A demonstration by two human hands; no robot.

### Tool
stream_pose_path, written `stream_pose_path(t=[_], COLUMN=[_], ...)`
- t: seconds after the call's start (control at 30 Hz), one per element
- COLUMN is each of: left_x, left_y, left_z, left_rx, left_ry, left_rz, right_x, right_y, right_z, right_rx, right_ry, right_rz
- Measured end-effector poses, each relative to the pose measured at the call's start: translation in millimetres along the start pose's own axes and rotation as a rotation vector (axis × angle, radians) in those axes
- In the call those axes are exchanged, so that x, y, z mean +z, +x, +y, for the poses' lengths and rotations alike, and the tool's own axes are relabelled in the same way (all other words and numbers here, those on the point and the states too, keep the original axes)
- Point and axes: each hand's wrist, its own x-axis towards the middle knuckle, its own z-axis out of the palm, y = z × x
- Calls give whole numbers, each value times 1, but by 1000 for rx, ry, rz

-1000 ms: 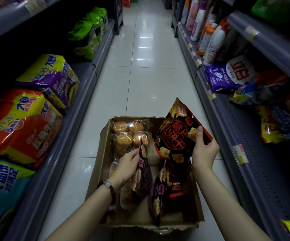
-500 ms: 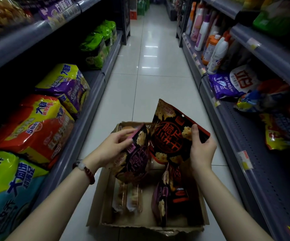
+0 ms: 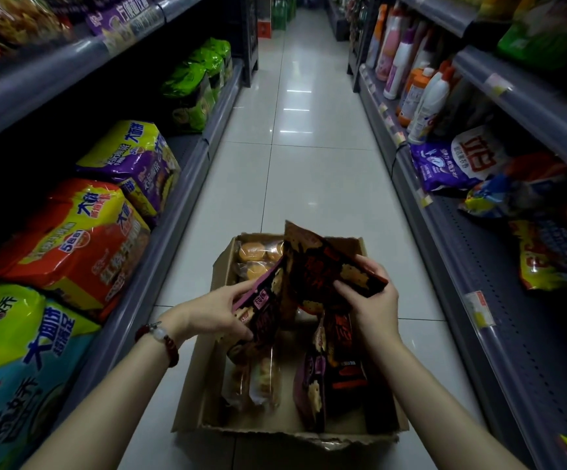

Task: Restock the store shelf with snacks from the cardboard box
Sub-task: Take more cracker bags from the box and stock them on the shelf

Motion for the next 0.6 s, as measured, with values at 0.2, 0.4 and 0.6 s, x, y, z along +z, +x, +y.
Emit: stream_pose_path(t=[0.2,0.4,0.6], left_x=[-8,-14,10], left_y=[-7,-3,3], left_z=[-9,-36,-53], left_rx=[-17,-21,47], left_ry=[-137,-166,-619], left_rz=[99,419,782], right_x=[-7,-3,4], right_y=[5,5,6], right_z=[21,22,22], right_rx=[93,154,140], right_ry=[-69,-58,0], right_rz=[14,60,21])
